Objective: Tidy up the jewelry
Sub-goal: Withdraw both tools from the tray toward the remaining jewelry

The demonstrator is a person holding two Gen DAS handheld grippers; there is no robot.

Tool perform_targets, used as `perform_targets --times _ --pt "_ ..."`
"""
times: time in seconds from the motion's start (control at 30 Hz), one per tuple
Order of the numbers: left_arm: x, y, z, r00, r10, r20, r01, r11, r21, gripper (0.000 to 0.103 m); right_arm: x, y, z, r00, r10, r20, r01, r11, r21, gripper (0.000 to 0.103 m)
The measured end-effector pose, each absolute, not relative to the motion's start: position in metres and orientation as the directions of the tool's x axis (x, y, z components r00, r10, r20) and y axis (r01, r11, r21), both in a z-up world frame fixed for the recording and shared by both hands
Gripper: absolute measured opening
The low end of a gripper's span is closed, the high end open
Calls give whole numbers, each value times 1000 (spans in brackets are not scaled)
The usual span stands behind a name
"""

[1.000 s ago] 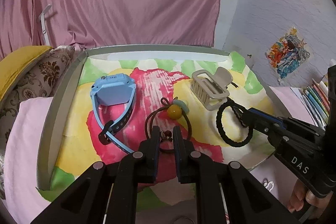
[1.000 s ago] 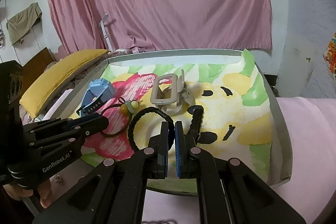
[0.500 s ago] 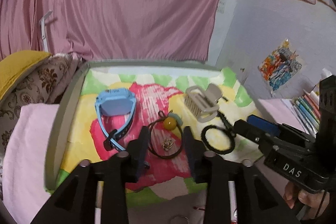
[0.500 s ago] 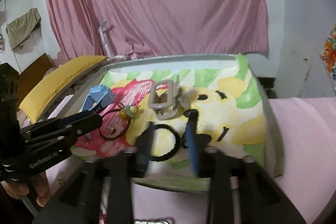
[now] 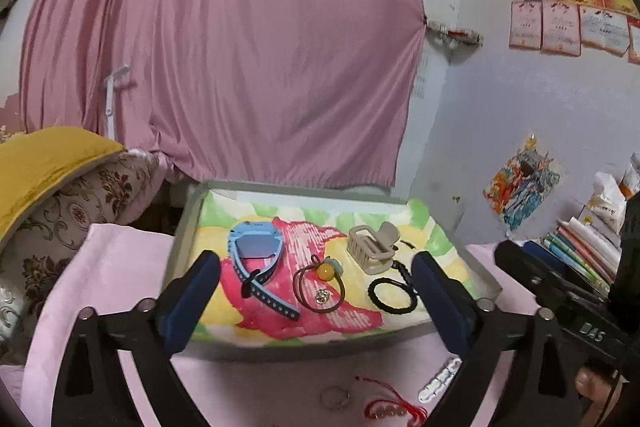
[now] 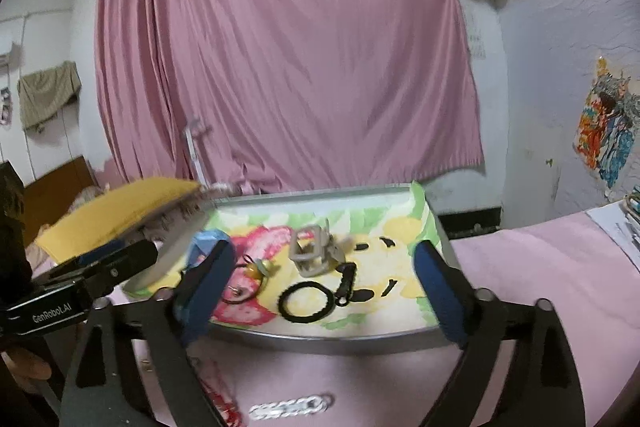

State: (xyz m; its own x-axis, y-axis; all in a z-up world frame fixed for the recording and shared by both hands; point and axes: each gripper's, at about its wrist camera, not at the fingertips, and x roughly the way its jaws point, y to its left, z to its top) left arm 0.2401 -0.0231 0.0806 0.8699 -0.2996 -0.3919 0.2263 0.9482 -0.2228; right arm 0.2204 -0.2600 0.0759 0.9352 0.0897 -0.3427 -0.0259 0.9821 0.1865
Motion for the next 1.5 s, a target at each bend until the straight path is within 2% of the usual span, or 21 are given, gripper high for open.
perform_targets --times 0.1,0.23,0.57,0.77,1.13,1.23,1.33,1.4,1.43,1.5 --pt "223 -18 85 887 -292 -359 223 950 -221 103 199 -257 83 951 104 -291 -52 982 182 101" --pt "198 -12 89 907 -265 -328 209 958 -197 103 177 -251 86 955 143 -259 -102 981 165 102" --pt "162 2 82 907 -241 -347 189 966 -176 103 142 -241 86 945 182 -272 -161 982 96 102" --pt "155 7 68 883 -234 -408 184 970 -159 103 139 -241 79 921 189 -339 -179 982 61 101" --pt "183 9 32 743 -242 -624 167 970 -178 103 175 -248 48 776 201 -598 -253 968 -3 101" --pt "191 10 23 709 -250 -659 155 967 -201 98 185 -245 39 740 177 -649 -262 964 -36 101" --pt "197 8 18 689 -251 -680 153 967 -202 90 197 -242 30 696 184 -694 -286 958 -33 91" --pt "201 5 13 667 -264 -697 166 964 -206 79 206 -239 24 665 182 -724 -302 953 -37 81" --pt "203 4 12 656 -275 -703 176 961 -212 76 210 -238 20 644 183 -743 -315 948 -39 78" --pt "207 1 9 638 -281 -717 186 960 -210 69 217 -234 15 617 186 -765 -337 940 -44 65"
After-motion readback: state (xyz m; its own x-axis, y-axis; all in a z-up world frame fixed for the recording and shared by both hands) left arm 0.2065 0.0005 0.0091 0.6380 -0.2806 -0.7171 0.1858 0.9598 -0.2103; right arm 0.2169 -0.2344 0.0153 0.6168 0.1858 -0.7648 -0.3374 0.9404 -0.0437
